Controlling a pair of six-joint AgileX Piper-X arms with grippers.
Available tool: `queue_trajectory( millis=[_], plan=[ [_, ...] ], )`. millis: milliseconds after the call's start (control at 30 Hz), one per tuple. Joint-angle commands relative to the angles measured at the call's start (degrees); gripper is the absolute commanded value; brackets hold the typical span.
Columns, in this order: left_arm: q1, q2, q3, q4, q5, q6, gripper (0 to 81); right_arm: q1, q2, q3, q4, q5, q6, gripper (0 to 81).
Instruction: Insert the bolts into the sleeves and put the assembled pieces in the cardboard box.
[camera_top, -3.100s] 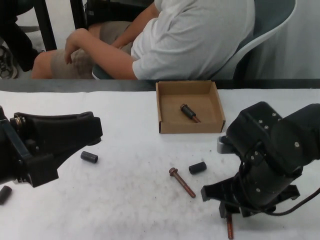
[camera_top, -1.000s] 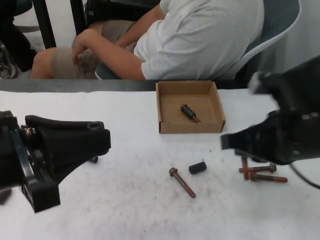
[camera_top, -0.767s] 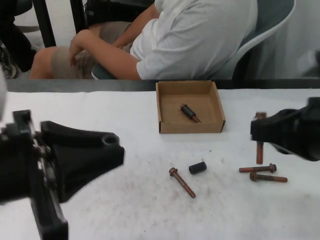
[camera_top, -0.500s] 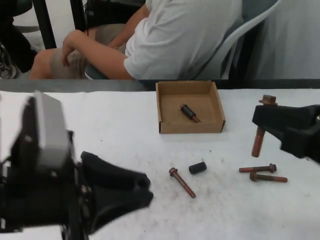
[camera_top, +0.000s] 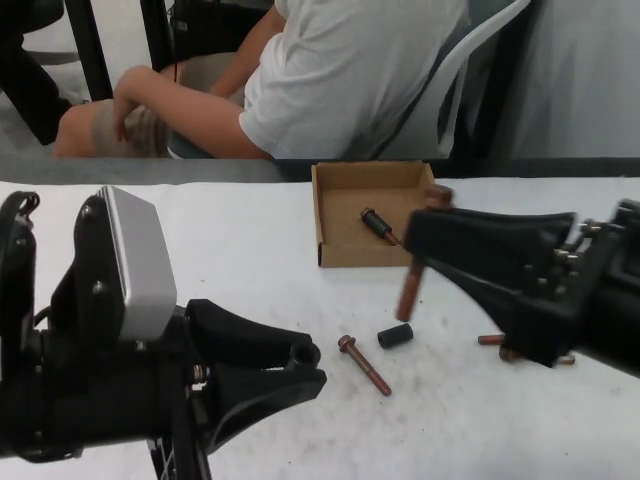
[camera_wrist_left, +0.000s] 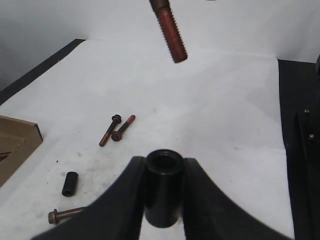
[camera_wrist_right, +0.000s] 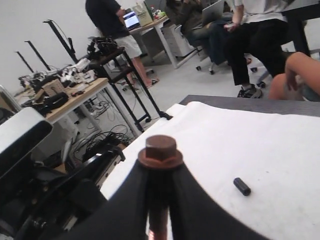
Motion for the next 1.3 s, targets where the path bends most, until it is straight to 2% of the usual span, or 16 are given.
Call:
queue_trajectory(
  millis=[0, 333, 1267],
  plan=[
    [-0.3, 0.0, 0.0, -2.3, 0.1, -2.7, 0.8, 0.1, 4.3, -0.1, -6.9, -3.1, 1.0, 0.3],
    [-0.3, 0.0, 0.0, -4.9, 0.7, -9.9, 0.8, 0.1, 8.4, -1.9, -8.1, -6.0, 1.0, 0.3],
    [-0.4, 2.4, 0.0, -9.0, 4.8, -14.4, 0.8, 0.6, 10.1, -3.3, -7.7, -9.1, 1.0, 0.3]
  ],
)
